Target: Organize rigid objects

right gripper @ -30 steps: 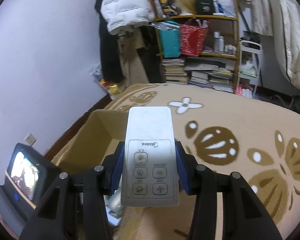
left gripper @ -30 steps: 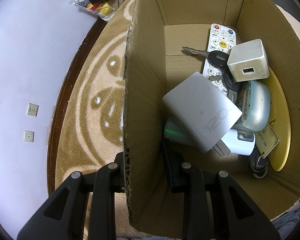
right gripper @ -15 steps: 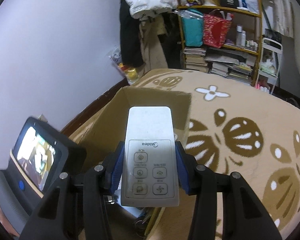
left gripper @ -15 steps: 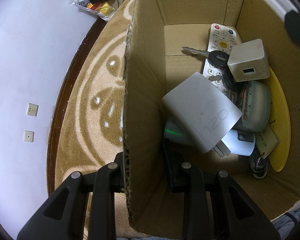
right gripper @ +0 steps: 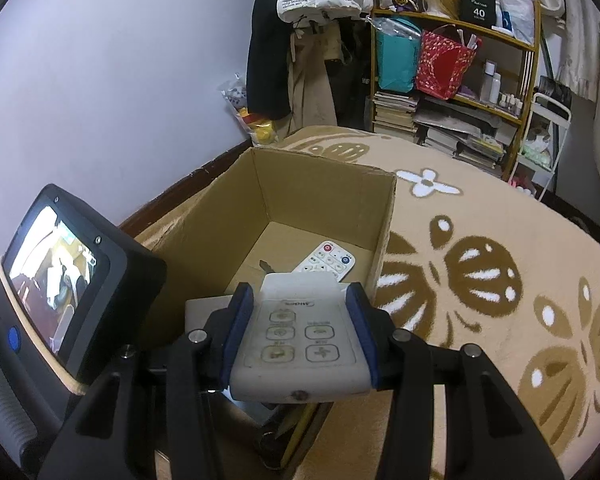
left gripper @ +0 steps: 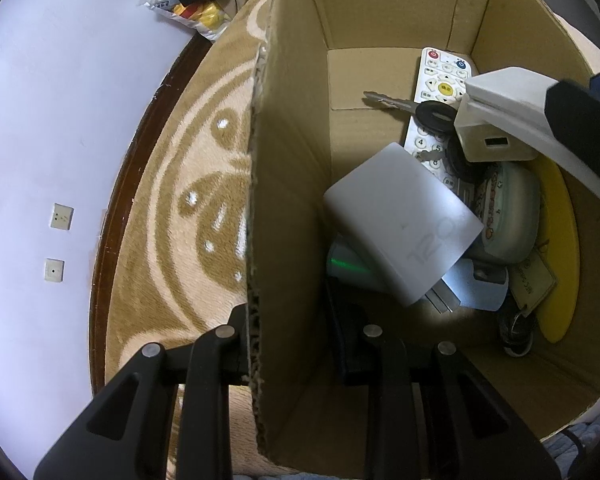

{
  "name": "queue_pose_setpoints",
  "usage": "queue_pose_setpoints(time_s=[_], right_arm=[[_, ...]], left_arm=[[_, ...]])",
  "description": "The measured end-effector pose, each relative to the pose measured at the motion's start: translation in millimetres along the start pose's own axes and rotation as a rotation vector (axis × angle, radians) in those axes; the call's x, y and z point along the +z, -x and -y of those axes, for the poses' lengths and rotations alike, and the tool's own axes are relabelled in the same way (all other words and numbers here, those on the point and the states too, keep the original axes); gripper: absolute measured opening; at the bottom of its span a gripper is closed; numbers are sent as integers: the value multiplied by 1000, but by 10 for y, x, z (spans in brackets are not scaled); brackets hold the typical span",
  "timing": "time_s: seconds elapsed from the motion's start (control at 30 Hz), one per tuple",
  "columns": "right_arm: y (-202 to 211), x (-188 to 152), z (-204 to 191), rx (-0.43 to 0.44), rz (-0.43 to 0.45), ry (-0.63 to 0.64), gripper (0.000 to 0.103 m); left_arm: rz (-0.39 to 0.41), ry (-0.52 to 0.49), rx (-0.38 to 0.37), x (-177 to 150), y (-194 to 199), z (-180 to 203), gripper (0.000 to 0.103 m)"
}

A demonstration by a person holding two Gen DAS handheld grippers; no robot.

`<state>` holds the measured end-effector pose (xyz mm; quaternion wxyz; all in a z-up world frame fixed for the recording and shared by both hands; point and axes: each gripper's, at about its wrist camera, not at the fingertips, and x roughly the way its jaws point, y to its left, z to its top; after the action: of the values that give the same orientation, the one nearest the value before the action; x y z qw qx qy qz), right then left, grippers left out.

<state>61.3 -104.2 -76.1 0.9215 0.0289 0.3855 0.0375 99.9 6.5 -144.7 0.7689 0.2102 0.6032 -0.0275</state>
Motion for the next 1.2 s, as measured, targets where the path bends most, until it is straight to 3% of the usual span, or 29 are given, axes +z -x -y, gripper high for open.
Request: queue_pose_setpoints(time_s=[0.33,0.63,0.83,0.93,1.2], right_arm=[[153,-61,-21,-22,16,-32,51],[356,-135,95,-45,19,-84,68],[534,-213,147,-67,35,-109,80],[650,-248,198,-84,50,-129,85],[908,-330,268,-134,68,-153,97]], left_arm=[[6,28,-27,-46,-9,-51,26],[46,42,-82,-123,176,-128,27],[123,83,-138,-209,428,-237,29],[156,101,-150,-244,575,-315,32],[302,135,-157,-343,1005,-423,60]])
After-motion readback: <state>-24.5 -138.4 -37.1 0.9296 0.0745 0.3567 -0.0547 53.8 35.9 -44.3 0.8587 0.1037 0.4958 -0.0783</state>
